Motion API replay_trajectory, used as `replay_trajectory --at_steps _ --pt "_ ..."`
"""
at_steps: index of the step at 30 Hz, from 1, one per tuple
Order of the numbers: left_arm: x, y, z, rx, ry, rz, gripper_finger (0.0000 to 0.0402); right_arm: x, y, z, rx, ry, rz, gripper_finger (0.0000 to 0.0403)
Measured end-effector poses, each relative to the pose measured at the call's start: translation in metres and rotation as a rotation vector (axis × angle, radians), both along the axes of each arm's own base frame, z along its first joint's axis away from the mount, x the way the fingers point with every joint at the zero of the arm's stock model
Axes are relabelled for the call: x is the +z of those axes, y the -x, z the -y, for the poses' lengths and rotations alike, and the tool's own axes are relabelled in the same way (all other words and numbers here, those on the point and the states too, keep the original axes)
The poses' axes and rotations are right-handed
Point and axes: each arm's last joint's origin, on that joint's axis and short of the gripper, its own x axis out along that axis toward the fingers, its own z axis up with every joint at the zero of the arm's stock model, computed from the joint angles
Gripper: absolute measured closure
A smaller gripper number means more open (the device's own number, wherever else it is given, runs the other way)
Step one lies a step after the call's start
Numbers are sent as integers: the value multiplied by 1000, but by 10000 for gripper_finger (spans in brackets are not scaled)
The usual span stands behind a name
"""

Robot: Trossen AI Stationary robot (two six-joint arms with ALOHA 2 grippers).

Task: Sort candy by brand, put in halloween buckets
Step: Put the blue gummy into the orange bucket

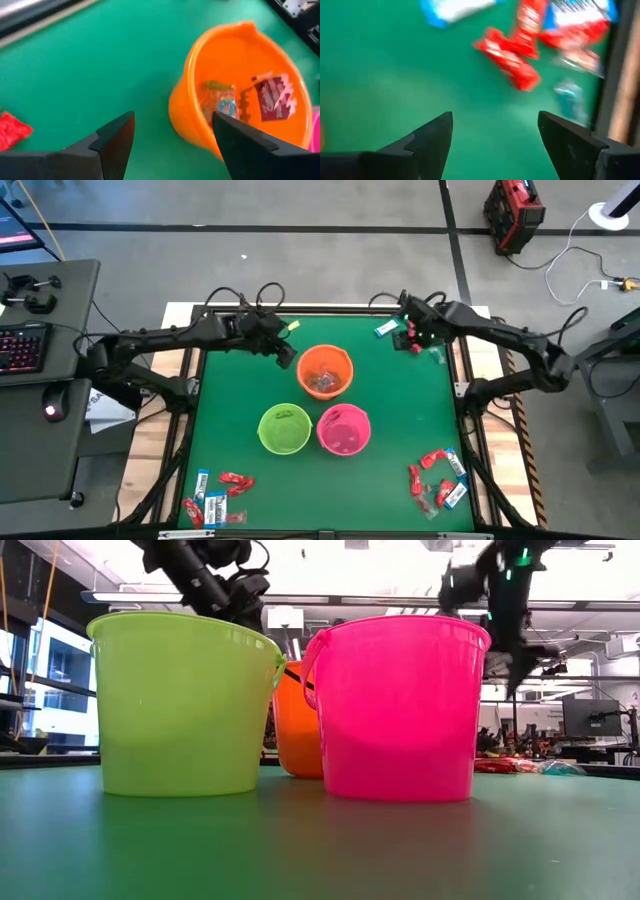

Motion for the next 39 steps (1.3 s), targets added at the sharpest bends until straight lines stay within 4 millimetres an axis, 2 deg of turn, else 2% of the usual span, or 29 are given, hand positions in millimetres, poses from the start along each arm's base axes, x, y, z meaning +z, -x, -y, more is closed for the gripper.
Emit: replay_trajectory --at_steps 3,8,14,19,27,31,34,37,39 --pt "-5 2 -1 -17 20 0 147 -22 12 23 -27 -126 -66 116" --pt "-6 3 -1 -45 17 -9 147 -57 21 47 -29 -235 -201 116" --pt "5 12 3 -70 -9 8 147 -81 28 66 -98 -255 -336 128" --pt "27 28 8 -84 -72 85 147 -95 24 69 -94 -285 -379 169" --pt "57 58 9 -12 -130 212 147 -115 19 71 -107 -285 -485 270" --pt "69 72 12 20 -151 271 147 -116 18 69 -72 -303 -494 343" --pt "83 85 18 35 -178 363 147 -106 16 64 -28 -280 -483 391" --pt "100 101 23 70 -250 473 147 -84 11 53 27 -218 -444 387" --pt "107 111 26 121 -319 506 147 -59 6 41 49 -144 -383 386"
